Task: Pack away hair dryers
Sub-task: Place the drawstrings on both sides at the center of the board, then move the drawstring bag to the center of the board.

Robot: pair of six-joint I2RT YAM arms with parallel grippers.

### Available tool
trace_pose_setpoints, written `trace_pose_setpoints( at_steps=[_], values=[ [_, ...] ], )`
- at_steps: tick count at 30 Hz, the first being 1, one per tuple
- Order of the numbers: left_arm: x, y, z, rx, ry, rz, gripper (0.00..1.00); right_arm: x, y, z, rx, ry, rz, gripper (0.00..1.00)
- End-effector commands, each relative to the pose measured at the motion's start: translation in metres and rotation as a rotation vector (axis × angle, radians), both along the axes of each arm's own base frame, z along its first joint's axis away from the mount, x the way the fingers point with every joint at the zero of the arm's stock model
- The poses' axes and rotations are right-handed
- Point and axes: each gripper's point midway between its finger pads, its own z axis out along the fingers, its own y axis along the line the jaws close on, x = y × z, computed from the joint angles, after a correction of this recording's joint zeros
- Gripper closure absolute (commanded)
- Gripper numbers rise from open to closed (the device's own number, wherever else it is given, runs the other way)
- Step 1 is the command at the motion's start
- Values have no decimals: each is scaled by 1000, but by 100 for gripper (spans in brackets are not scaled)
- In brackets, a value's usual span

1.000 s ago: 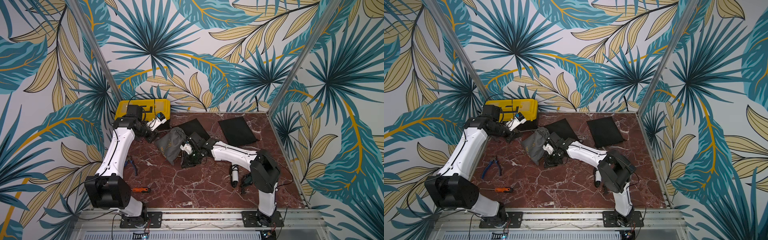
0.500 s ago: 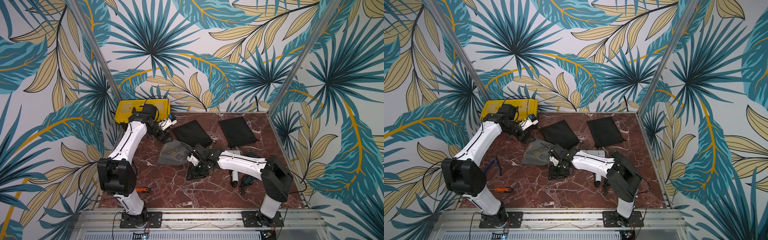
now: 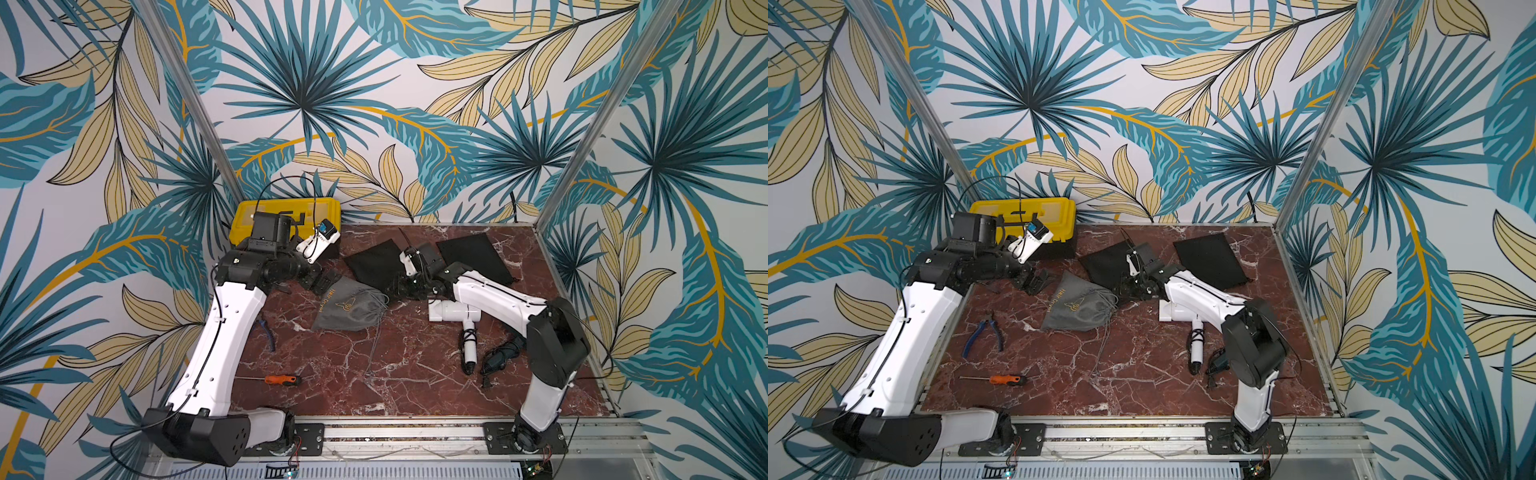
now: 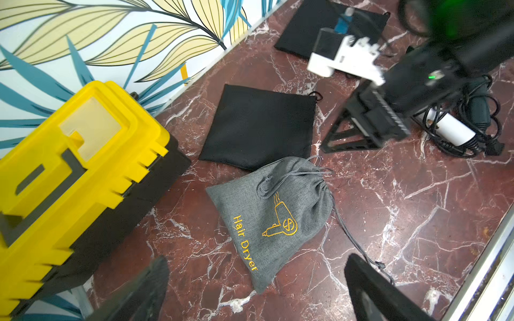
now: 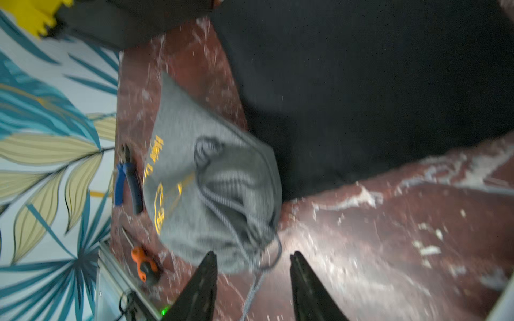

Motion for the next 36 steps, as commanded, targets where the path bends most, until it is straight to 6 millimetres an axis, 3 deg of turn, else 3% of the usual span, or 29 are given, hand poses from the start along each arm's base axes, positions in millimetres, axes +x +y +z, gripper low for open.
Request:
trace_pose_setpoints(
  at_steps=[1,6,13,19,24,29,33,36],
  values=[
    [3,1,-7,-55,10,67,0,18,20,-25,48,42,-18,59],
    [-8,-1,-7,-78,12,62,0,10,40,-43,90,103,14,70],
    [-21,0,0,-73,-28,45,1,-40,74,-33,88,104,138,71],
    [-21,0,3,-65,-41,38,1,-83,113,-27,112,119,256,69],
    [-14,-1,-3,-66,-19,37,1,-72,82,-20,-37,40,199,60],
    [-8,-9,5,-103,-17,10,0,-58,8,-7,-240,20,70,52],
    [-3,-14,10,-133,-15,-1,1,-68,-33,-10,-340,104,49,51],
    [-1,-22,8,-176,22,-13,1,-76,-73,1,-470,86,-14,50]
  ],
)
